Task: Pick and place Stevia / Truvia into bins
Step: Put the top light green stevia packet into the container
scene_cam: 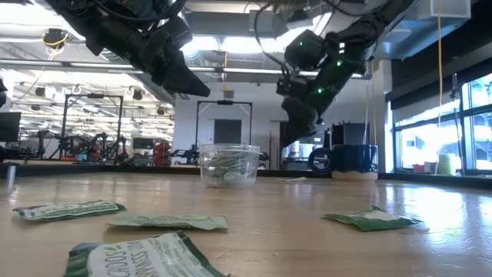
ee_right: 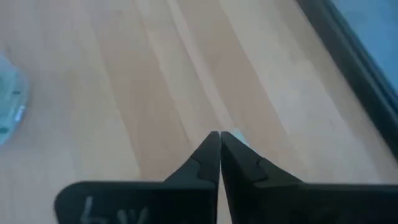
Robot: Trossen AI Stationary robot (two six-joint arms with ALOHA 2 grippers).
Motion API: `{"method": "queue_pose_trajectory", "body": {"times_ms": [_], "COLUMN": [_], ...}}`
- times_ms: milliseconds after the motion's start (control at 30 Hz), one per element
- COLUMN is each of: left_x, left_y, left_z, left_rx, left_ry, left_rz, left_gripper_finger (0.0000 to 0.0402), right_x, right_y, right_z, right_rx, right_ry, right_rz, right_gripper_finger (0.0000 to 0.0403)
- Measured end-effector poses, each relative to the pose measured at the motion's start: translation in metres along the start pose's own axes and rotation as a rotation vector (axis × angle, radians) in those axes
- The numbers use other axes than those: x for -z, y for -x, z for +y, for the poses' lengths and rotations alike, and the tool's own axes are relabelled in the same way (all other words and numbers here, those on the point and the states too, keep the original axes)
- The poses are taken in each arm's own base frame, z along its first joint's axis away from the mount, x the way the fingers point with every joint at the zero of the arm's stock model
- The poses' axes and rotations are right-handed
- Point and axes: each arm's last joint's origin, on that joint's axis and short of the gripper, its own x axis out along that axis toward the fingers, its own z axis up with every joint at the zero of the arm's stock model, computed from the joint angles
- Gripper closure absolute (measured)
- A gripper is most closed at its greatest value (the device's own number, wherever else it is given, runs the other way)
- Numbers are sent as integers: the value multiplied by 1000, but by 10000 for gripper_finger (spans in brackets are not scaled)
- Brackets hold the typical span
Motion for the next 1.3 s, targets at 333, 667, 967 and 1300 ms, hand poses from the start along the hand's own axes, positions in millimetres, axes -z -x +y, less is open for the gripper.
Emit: {"method": "queue_pose_trajectory", "body": {"times_ms": [333, 667, 967, 1300], "left_x": [0, 2, 2, 2], "left_y": [0, 0, 0, 0], "left_z": [0, 0, 0, 0], "left_rx": [0, 1, 1, 1], "left_ry": [1, 2, 2, 2], "left_rz": [1, 17, 18, 18], "left_gripper_finger": [351, 348, 348, 350], "right_x": [13, 25, 32, 34], "right_y": [-24, -45, -56, -60], "right_z": [-28, -26, -26, -27], "right_rx": [-74, -74, -35, -31], "right_ry": [-148, -162, -193, -206], "right_rz": [74, 132, 158, 179], "right_gripper_finger": [300, 307, 348, 368]}}
